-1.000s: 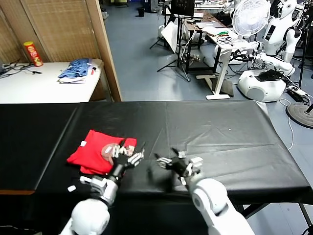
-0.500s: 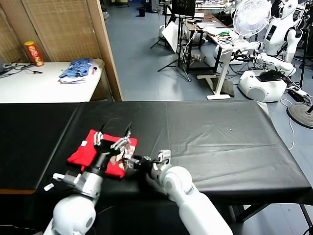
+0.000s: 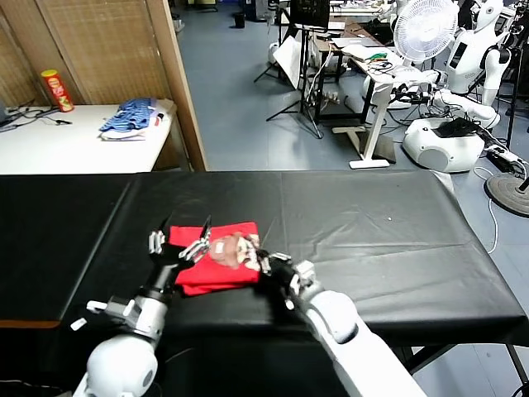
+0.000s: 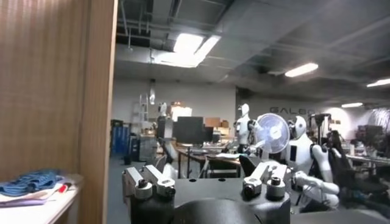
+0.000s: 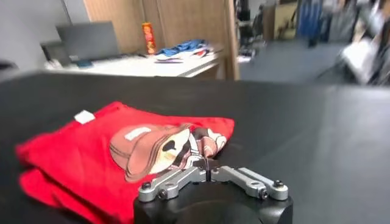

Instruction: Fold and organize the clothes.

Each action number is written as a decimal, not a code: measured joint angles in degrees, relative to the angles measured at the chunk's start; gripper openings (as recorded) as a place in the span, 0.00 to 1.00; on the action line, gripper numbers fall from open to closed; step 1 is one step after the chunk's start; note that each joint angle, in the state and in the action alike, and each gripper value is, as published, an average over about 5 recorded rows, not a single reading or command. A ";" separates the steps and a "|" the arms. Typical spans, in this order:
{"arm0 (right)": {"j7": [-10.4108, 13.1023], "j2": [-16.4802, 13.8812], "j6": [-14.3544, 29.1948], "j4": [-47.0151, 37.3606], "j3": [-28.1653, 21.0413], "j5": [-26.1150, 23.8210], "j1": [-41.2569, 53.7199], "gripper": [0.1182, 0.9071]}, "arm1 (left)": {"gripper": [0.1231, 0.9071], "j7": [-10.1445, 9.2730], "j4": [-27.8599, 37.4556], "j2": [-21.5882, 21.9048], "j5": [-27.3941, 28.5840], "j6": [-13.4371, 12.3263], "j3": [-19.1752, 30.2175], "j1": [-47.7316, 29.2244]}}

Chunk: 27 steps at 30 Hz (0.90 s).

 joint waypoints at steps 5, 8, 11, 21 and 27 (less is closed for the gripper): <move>1.10 -4.43 7.47 4.78 4.12 -3.26 -6.17 0.41 | 0.86 -0.81 1.85 0.61 0.41 -0.77 -0.20 1.43; 3.32 -5.39 10.71 8.69 7.04 -4.23 -10.54 0.62 | 0.86 -1.27 2.60 0.96 0.92 -1.82 -0.11 2.74; 5.92 -5.58 12.06 12.58 9.90 -5.01 -15.17 0.79 | 0.86 -3.14 2.30 1.50 -0.36 0.04 -0.05 4.13; 12.83 -4.67 10.82 24.23 17.80 -5.68 -33.07 0.86 | 0.86 -9.97 -2.34 4.01 -5.28 6.38 -2.36 11.34; 17.64 -2.89 8.32 30.40 19.33 -5.80 -42.22 0.86 | 0.86 -6.75 -4.31 4.25 -6.02 6.67 -4.92 18.74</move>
